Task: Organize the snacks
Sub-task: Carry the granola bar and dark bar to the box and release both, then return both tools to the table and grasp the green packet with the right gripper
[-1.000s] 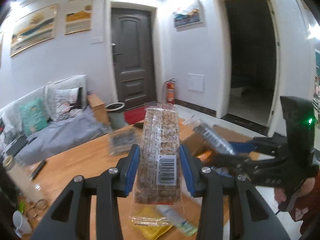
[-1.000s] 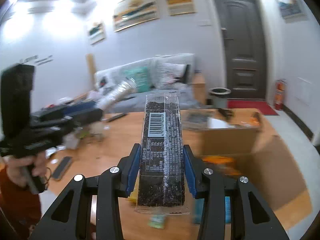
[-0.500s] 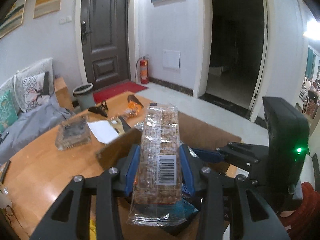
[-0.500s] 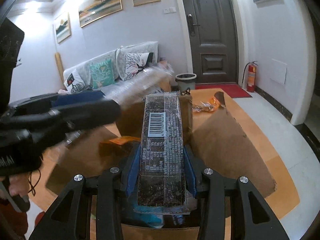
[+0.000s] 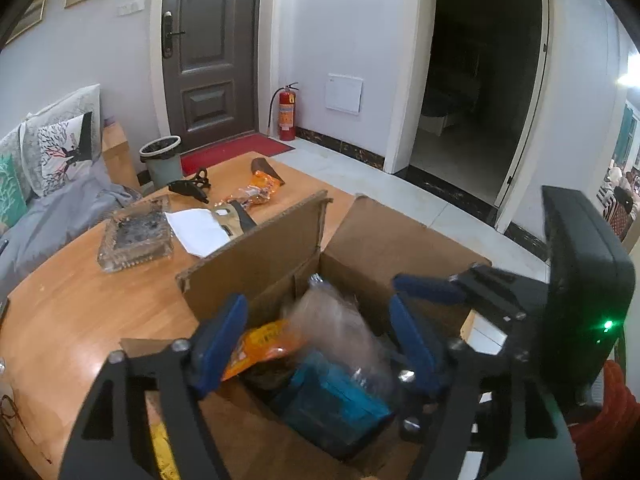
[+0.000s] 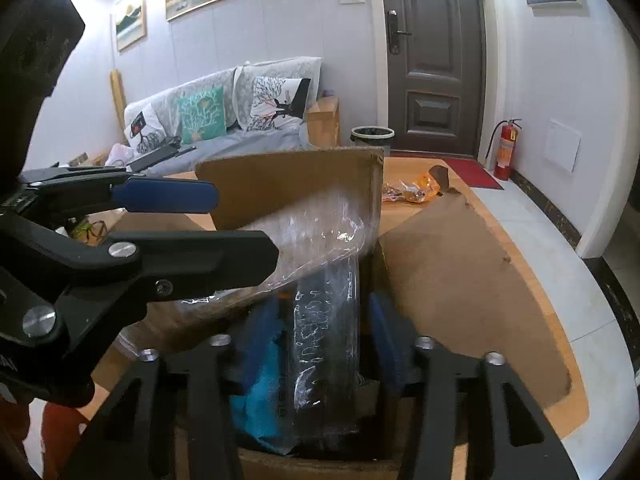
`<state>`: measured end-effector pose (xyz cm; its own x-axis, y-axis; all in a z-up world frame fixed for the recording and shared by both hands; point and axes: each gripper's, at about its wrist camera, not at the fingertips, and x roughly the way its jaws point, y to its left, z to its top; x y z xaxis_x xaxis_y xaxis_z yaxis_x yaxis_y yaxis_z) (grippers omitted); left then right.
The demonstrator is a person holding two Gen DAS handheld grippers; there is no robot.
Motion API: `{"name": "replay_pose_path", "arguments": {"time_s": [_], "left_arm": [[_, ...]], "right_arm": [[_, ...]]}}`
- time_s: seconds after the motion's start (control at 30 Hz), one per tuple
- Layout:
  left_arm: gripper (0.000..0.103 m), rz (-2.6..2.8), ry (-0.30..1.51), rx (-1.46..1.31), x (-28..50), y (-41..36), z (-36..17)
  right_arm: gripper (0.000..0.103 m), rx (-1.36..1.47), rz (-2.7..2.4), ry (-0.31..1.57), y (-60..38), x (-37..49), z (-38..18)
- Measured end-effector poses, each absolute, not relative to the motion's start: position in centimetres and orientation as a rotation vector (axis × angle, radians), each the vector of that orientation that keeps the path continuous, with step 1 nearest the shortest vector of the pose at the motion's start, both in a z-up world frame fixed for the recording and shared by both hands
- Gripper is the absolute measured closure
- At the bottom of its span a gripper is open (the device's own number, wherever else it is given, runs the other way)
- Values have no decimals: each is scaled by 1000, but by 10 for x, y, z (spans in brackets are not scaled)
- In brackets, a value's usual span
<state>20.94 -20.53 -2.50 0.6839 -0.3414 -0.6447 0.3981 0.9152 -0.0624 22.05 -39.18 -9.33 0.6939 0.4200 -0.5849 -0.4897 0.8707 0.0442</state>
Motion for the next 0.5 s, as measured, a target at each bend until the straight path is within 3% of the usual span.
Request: {"name": "replay_pose_path", "arguments": {"time_s": [0.2,0.5], "left_arm": [[16,-398,654,108,195,-200,-13],[15,-368,581,115,157,-184,17]], "right_arm": [[35,-144,475,593,-399,204,-80],[33,-100,499,576,-406,179,-57]]}}
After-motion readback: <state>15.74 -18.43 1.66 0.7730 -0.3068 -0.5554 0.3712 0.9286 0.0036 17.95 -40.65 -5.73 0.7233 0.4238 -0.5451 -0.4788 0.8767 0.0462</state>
